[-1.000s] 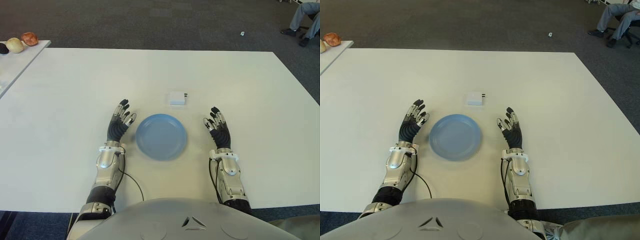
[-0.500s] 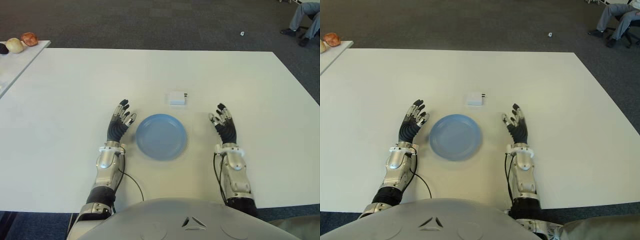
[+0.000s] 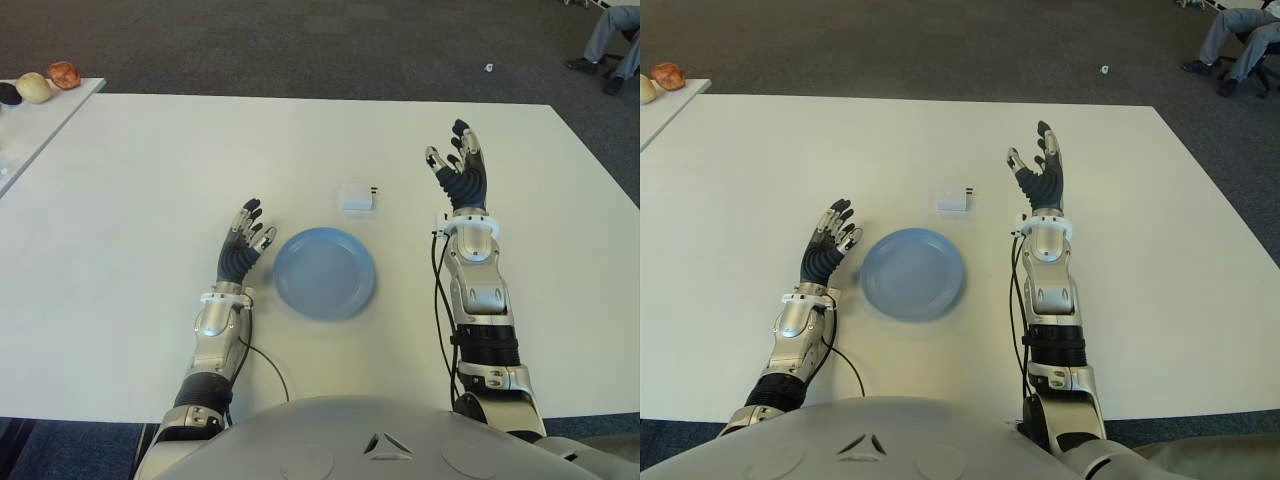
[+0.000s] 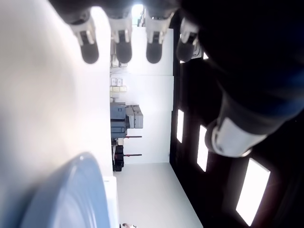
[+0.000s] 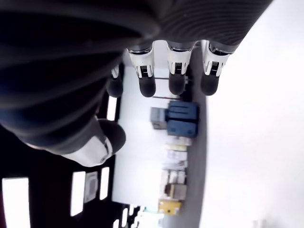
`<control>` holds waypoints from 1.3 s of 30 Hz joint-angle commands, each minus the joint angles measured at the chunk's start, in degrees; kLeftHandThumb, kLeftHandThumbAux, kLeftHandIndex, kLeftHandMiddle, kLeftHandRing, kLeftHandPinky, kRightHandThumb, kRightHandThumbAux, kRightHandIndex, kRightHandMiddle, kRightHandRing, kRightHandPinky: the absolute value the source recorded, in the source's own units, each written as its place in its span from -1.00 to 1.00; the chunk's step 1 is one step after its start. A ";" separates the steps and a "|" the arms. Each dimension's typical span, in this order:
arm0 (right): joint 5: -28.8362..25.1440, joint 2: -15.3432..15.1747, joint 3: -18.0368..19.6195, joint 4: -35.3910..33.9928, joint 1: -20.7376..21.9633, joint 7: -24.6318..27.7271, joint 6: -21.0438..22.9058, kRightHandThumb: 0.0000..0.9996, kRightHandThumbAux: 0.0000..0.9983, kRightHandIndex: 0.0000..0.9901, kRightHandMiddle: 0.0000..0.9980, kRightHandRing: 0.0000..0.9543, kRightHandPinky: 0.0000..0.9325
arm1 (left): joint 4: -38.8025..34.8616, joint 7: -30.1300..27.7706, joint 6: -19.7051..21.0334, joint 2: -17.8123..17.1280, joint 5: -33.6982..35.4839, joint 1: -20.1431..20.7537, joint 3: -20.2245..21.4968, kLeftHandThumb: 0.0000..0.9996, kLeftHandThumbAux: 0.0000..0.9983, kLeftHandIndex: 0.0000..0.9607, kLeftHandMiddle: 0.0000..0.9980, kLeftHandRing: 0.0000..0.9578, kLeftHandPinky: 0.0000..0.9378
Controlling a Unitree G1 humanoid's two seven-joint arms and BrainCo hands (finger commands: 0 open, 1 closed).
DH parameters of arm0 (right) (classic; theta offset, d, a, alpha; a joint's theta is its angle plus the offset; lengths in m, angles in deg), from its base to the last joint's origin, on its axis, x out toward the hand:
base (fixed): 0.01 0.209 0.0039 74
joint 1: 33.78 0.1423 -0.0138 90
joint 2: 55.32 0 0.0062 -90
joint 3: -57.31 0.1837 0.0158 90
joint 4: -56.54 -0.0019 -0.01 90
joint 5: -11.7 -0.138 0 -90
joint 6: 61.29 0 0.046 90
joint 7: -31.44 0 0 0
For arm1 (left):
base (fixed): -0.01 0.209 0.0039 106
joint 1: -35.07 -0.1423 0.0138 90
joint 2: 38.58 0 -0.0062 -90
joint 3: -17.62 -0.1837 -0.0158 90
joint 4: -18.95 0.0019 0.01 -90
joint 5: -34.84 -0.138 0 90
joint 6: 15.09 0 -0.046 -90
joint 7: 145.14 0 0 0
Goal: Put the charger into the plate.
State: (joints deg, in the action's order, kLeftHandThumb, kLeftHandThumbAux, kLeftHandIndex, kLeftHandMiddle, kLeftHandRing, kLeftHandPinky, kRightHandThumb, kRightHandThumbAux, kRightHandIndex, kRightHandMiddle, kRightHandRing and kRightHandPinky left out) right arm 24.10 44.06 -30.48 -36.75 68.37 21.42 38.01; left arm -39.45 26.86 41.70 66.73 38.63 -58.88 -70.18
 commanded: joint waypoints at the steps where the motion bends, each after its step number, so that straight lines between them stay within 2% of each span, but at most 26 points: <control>1: 5.05 -3.17 -2.99 3.90 1.25 0.42 -0.72 -0.62 0.26 -1.00 -0.87 -0.84 -0.71 | 6.07 0.70 5.05 2.41 -1.00 -7.32 -1.46 -1.00 0.30 -0.97 -0.87 -0.89 -0.87; 3: 6.21 -3.93 -3.97 5.75 2.25 0.72 -1.70 -0.61 0.23 -1.00 -0.87 -0.83 -0.73 | 6.14 0.88 4.86 2.58 -1.15 -7.39 -1.56 -1.00 0.30 -0.97 -0.87 -0.89 -0.87; 10: 9.09 -8.18 -8.04 15.36 8.20 4.23 -7.00 -0.69 0.19 -1.00 -0.98 -0.97 -0.96 | 6.79 1.73 3.62 3.34 -1.72 -7.60 -1.91 -1.00 0.31 -0.96 -0.85 -0.87 -0.84; 19: 10.74 -11.66 -11.06 23.85 11.55 6.26 -12.99 -0.72 0.17 -1.00 -1.00 -1.00 -1.00 | 6.40 2.39 3.00 4.11 -2.27 -8.30 -2.35 -1.00 0.31 -0.95 -0.83 -0.84 -0.83; 29: 14.57 -13.71 -14.36 33.44 13.50 3.01 -21.97 -0.63 0.02 -1.00 -1.00 -1.00 -1.00 | 5.96 2.63 2.39 4.92 -3.05 -9.18 -2.82 -1.00 0.32 -0.95 -0.82 -0.84 -0.83; 37: 21.49 -16.62 -18.97 41.21 15.79 -0.69 -26.49 -0.60 -0.10 -1.00 -1.00 -1.00 -1.00 | 6.05 2.56 2.32 5.43 -3.33 -9.48 -2.92 -1.00 0.32 -0.94 -0.83 -0.84 -0.82; 39: 23.43 -17.30 -20.70 45.58 16.71 -2.53 -28.45 -0.61 -0.12 -1.00 -1.00 -1.00 -1.00 | 6.11 2.51 2.24 5.54 -3.31 -9.54 -2.93 -1.00 0.32 -0.94 -0.83 -0.84 -0.82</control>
State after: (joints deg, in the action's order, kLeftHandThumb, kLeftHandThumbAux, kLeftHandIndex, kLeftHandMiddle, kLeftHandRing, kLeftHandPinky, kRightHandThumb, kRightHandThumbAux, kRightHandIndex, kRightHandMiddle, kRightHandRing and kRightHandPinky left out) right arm 44.13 28.12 -48.46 3.23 83.11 21.08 12.60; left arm -40.42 28.27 41.29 68.77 35.86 -59.74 -71.30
